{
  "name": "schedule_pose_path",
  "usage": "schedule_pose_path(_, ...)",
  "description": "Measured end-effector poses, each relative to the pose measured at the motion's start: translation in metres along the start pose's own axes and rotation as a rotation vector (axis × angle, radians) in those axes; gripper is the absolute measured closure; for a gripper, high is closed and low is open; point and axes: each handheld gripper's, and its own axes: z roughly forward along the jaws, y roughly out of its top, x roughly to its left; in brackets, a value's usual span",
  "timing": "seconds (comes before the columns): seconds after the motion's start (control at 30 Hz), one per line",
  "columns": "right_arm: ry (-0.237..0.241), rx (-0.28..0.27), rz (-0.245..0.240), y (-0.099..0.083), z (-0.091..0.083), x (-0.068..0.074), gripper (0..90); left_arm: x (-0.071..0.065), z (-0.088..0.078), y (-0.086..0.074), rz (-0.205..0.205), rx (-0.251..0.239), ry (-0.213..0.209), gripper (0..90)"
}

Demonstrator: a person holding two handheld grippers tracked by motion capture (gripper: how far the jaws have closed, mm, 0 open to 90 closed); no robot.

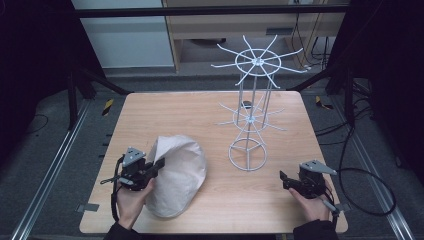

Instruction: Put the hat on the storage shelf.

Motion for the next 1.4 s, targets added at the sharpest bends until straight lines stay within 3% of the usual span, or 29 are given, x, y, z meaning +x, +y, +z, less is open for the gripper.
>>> schedule_pose_path(0.23, 0.003, -0.011, 0.004, 0.0, -0.001, -0.001, 23.2, -0.002, -0.023, 0.01, 0.014, -0.089, -0.026, 88.8)
schedule_pose_path(0.67, -0.004, -0.021, -0.007, -0.001, -0.001, -0.002, 22.4, -0.007, -0.068, 0.022, 0.039, -0.297, -0.074, 88.7)
schedule_pose_path(0.93, -0.001, -0.024, -0.01, -0.001, 0.0, -0.001, 22.0, -0.009, -0.089, 0.029, 0.041, -0.395, -0.101, 88.7)
schedule_pose_path(1.1, -0.004, -0.028, -0.011, -0.001, -0.001, 0.0, 21.8, -0.008, -0.094, 0.037, 0.019, -0.437, -0.128, 88.7)
schedule_pose_path(1.3, -0.011, -0.029, -0.025, -0.002, -0.001, 0.0, 21.6, -0.008, -0.097, 0.049, 0.022, -0.499, -0.152, 88.8)
schedule_pose_path(1.4, -0.011, -0.031, -0.029, -0.002, -0.001, 0.0, 21.6, -0.007, -0.096, 0.056, -0.006, -0.54, -0.175, 88.8)
